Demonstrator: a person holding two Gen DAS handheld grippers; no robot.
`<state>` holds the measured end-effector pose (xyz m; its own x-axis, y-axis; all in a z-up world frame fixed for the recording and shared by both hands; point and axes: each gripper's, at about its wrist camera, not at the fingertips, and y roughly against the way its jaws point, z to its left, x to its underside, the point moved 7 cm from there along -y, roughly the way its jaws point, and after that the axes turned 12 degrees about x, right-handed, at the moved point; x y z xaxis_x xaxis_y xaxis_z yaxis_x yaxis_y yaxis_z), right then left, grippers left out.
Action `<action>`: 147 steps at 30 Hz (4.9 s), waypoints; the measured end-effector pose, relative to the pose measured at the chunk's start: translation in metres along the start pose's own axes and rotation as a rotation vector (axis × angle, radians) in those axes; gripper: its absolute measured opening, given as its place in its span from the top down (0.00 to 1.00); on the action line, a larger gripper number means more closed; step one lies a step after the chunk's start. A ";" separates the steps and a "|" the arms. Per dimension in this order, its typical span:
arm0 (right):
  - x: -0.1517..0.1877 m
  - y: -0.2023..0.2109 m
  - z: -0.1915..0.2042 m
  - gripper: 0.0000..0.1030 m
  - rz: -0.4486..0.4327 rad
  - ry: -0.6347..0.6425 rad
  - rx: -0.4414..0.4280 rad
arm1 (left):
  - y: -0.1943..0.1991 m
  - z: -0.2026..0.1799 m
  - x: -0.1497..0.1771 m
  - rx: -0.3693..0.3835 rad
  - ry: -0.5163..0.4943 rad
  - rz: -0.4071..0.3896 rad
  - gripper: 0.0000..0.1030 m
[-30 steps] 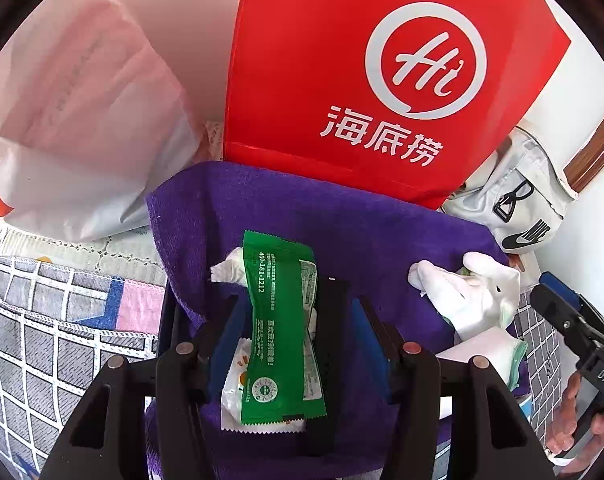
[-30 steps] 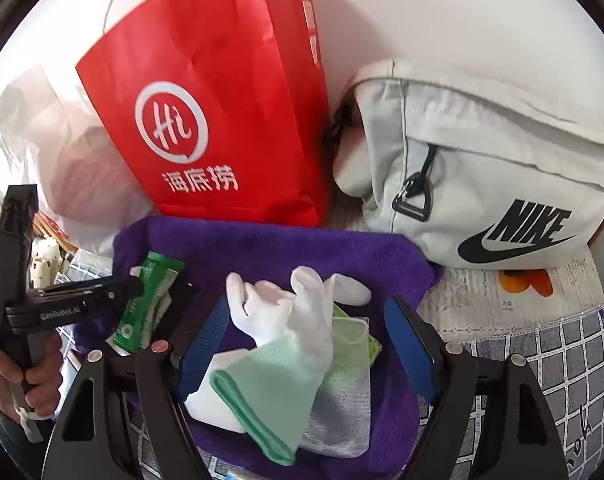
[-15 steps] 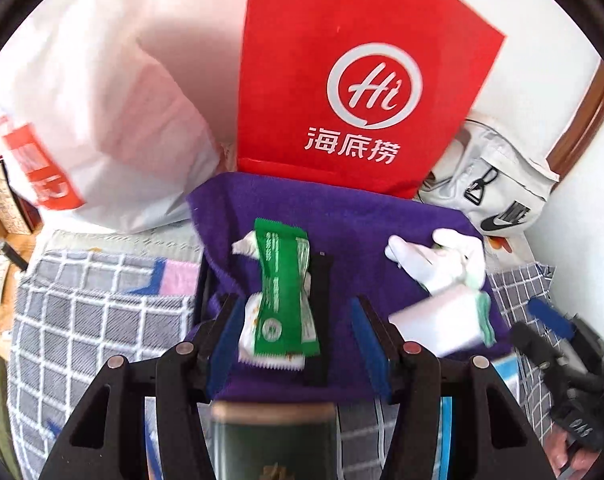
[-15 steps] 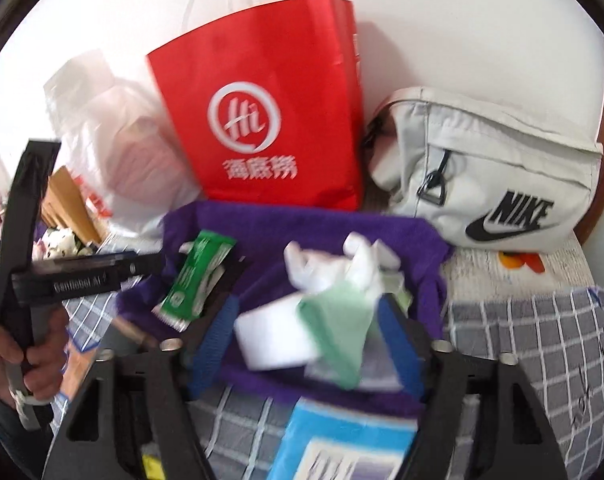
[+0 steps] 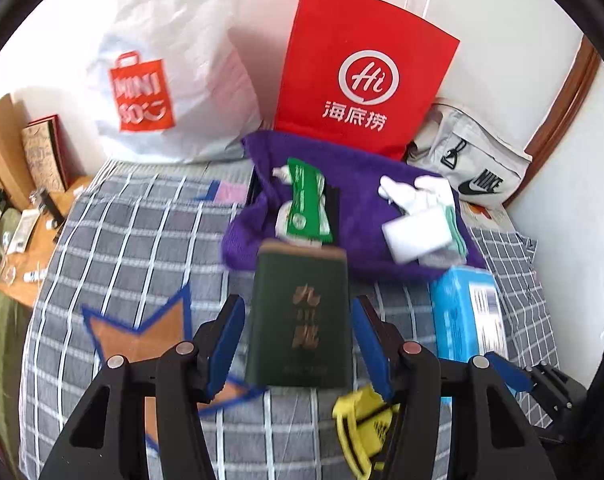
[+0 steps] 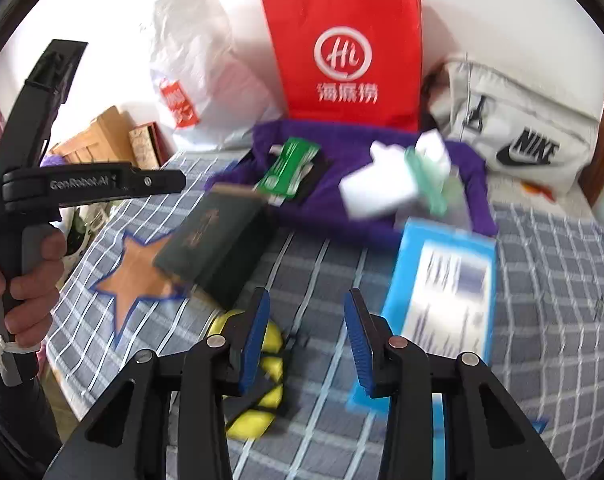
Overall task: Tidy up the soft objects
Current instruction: 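Move the left tool to the dark green tin while the right tool reaches the yellow pouch, then grasp the pouch's black strap with the right tool while the left tool nears the pouch, then lift the yellow pouch by its strap with the right tool toward the left tool, then grasp the yellow pouch body with the left tool while the right tool holds the strap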
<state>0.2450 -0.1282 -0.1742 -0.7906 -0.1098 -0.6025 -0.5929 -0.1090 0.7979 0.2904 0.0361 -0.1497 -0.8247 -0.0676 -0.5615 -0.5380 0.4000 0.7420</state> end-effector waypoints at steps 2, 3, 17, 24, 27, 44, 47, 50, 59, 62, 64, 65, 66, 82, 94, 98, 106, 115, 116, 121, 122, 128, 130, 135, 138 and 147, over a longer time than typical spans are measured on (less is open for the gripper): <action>0.012 0.001 0.006 0.62 0.023 0.001 -0.021 | 0.006 0.001 0.012 -0.001 0.006 -0.003 0.48; 0.018 0.001 0.011 0.62 0.030 0.003 -0.027 | 0.009 0.002 0.018 0.001 0.010 -0.006 0.48; 0.071 -0.038 0.052 0.56 0.132 0.068 0.021 | 0.007 0.033 0.079 0.054 0.105 0.005 0.48; 0.073 -0.042 0.058 0.53 0.108 0.110 0.078 | 0.002 0.039 0.086 0.096 0.130 0.013 0.48; 0.077 -0.041 0.067 0.58 0.076 0.233 0.124 | 0.002 0.040 0.088 0.112 0.137 0.015 0.48; 0.081 -0.020 0.051 0.51 0.105 0.110 0.049 | 0.005 0.037 0.098 0.121 0.168 0.030 0.48; 0.089 -0.027 0.053 0.42 0.123 0.101 0.034 | 0.004 0.031 0.100 0.124 0.157 0.034 0.48; 0.096 -0.036 0.057 0.35 0.107 0.097 0.027 | 0.000 0.025 0.102 0.124 0.143 0.048 0.48; 0.100 -0.027 0.047 0.35 0.105 0.129 0.037 | -0.001 0.019 0.105 0.095 0.127 0.066 0.48; 0.104 -0.022 0.039 0.35 0.100 0.121 0.061 | -0.003 0.018 0.108 0.089 0.131 0.077 0.48; 0.107 -0.016 0.037 0.35 0.094 0.123 0.055 | -0.005 0.016 0.109 0.089 0.131 0.082 0.48; 0.109 -0.014 0.036 0.35 0.092 0.128 0.051 | -0.006 0.015 0.109 0.088 0.129 0.083 0.48; 0.111 -0.012 0.037 0.35 0.090 0.133 0.050 | -0.006 0.013 0.109 0.087 0.126 0.085 0.48; 0.123 -0.001 0.047 0.87 0.109 0.094 -0.037 | 0.004 -0.011 0.120 0.048 0.062 0.099 0.48; 0.138 0.031 -0.006 0.89 0.070 0.018 0.010 | -0.001 -0.029 0.134 0.037 0.042 0.120 0.48; 0.145 0.029 -0.035 0.89 0.083 -0.040 0.037 | -0.013 -0.039 0.139 0.050 0.037 0.142 0.48; 0.150 0.019 -0.066 0.63 0.073 -0.077 0.045 | -0.037 -0.041 0.142 0.039 0.068 0.187 0.48; 0.128 -0.010 -0.041 0.49 0.009 -0.043 0.013 | -0.054 -0.045 0.134 0.114 0.149 0.186 0.43; 0.126 -0.011 -0.038 0.49 -0.014 -0.020 0.036 | -0.055 -0.046 0.133 0.117 0.152 0.186 0.43; 0.123 -0.016 -0.032 0.80 -0.062 0.054 0.107 | -0.061 -0.046 0.127 0.112 0.173 0.182 0.41; 0.123 -0.016 -0.035 0.80 -0.057 0.041 0.081 | -0.063 -0.046 0.126 0.108 0.174 0.182 0.40; 0.125 -0.006 -0.058 0.80 -0.044 0.007 0.088 | -0.076 -0.056 0.127 0.082 0.168 0.196 0.33; 0.126 -0.003 -0.066 0.80 -0.045 -0.004 0.094 | -0.082 -0.060 0.126 0.067 0.163 0.195 0.29; 0.135 -0.004 -0.085 0.80 -0.017 -0.033 0.103 | -0.099 -0.077 0.124 -0.008 0.071 0.195 0.13; 0.134 -0.003 -0.091 0.80 -0.019 -0.053 0.091 | -0.107 -0.084 0.124 -0.078 -0.005 0.204 0.13; 0.134 -0.005 -0.094 0.80 -0.018 -0.055 0.105 | -0.103 -0.083 0.125 -0.125 -0.057 0.205 0.25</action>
<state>0.1565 -0.2348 -0.2607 -0.7854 -0.0538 -0.6166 -0.6173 -0.0059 0.7867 0.2286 -0.0893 -0.2662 -0.9097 0.0564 -0.4115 -0.3805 0.2838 0.8801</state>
